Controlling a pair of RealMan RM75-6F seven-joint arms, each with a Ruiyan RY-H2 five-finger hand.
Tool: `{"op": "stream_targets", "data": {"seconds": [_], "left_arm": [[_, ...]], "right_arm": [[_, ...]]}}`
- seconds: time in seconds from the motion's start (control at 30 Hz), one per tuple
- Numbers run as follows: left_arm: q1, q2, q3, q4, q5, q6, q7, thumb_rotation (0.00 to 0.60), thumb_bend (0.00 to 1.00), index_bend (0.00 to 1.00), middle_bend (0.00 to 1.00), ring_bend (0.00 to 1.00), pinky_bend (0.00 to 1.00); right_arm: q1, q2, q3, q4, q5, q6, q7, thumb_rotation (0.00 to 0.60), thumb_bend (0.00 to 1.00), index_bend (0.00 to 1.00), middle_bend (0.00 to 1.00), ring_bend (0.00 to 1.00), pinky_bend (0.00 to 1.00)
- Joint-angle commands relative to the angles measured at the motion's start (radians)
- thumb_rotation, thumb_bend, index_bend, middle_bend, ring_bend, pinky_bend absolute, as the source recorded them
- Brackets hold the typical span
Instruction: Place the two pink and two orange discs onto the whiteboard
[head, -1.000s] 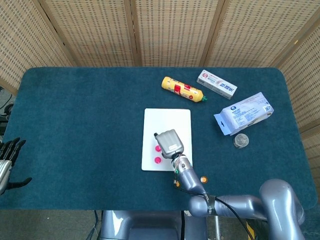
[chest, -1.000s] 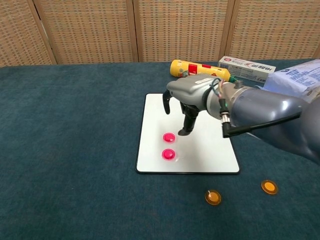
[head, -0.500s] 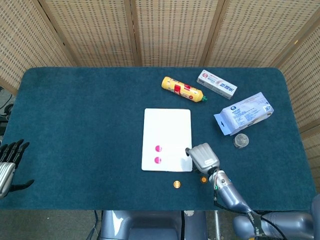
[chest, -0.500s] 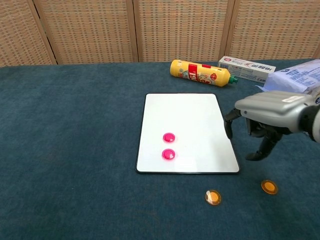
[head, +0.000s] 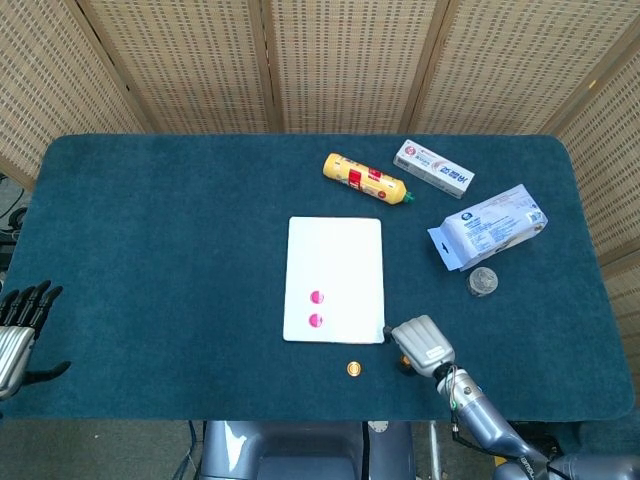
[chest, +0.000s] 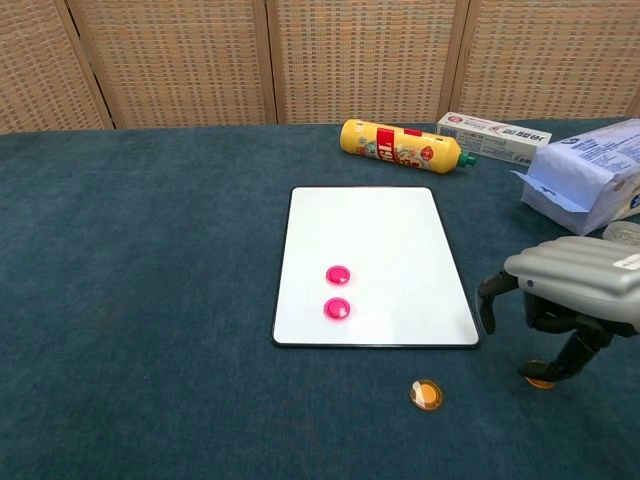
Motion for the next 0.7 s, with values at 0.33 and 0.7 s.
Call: {"op": "stream_targets", "data": {"seconds": [0.33, 0.7], "left_arm": [[-0.002, 0.002, -0.002, 0.000, -0.004, -0.004, -0.002, 0.600, 0.00, 0.00, 0.00, 0.00, 0.00], [-0.001, 0.000, -0.001, 0.000, -0.003, -0.003, 0.003, 0.600, 0.00, 0.00, 0.00, 0.00, 0.00]], "right_arm": [[-0.034, -0.023, 0.004, 0.047, -0.021, -0.025, 0.003, 0.600, 0.31, 0.42, 1.00, 0.94, 1.00], [-0.057, -0.027, 0.008, 0.083, -0.036, -0.050, 0.014, 0.600, 0.31, 0.42, 1.00, 0.94, 1.00]]}}
